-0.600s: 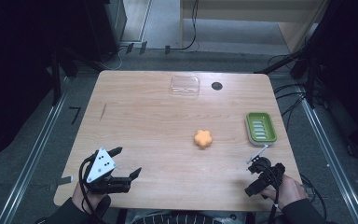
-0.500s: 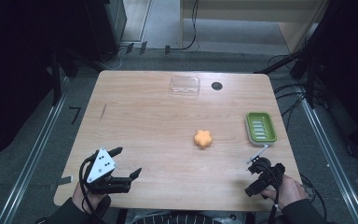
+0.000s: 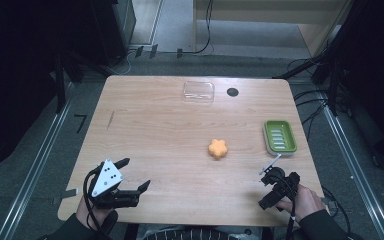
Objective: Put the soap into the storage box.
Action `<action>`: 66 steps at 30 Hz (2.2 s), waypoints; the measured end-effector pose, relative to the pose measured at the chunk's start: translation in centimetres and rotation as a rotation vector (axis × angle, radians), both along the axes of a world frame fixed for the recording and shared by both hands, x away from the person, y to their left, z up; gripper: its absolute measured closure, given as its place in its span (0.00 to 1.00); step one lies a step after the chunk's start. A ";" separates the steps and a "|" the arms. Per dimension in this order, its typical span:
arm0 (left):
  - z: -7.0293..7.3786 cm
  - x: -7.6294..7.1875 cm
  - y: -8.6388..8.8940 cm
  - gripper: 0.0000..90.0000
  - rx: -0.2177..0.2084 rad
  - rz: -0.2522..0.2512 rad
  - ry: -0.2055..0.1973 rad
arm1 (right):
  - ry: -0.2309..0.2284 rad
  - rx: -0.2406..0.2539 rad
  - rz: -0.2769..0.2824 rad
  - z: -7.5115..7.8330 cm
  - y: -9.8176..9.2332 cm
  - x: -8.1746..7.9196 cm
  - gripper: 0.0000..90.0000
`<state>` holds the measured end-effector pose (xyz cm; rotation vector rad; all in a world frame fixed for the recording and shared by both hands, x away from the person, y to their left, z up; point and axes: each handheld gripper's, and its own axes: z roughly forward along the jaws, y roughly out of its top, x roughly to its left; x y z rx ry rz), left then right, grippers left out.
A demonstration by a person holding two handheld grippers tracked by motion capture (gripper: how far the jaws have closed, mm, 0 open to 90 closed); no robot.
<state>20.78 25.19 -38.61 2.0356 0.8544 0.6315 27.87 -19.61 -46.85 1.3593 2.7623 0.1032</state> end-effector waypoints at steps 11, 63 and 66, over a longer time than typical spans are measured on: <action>0.0 -0.5 0.6 0.15 -0.008 0.016 -0.004 | -0.020 -0.030 0.044 0.3 1.6 1.1 0.00; -0.1 -0.7 0.8 0.15 -0.010 0.019 -0.003 | -0.082 0.039 0.150 2.4 8.9 9.3 0.00; -0.1 -0.7 0.9 0.15 -0.008 0.017 -0.004 | -0.085 0.045 0.143 2.4 9.2 9.8 0.00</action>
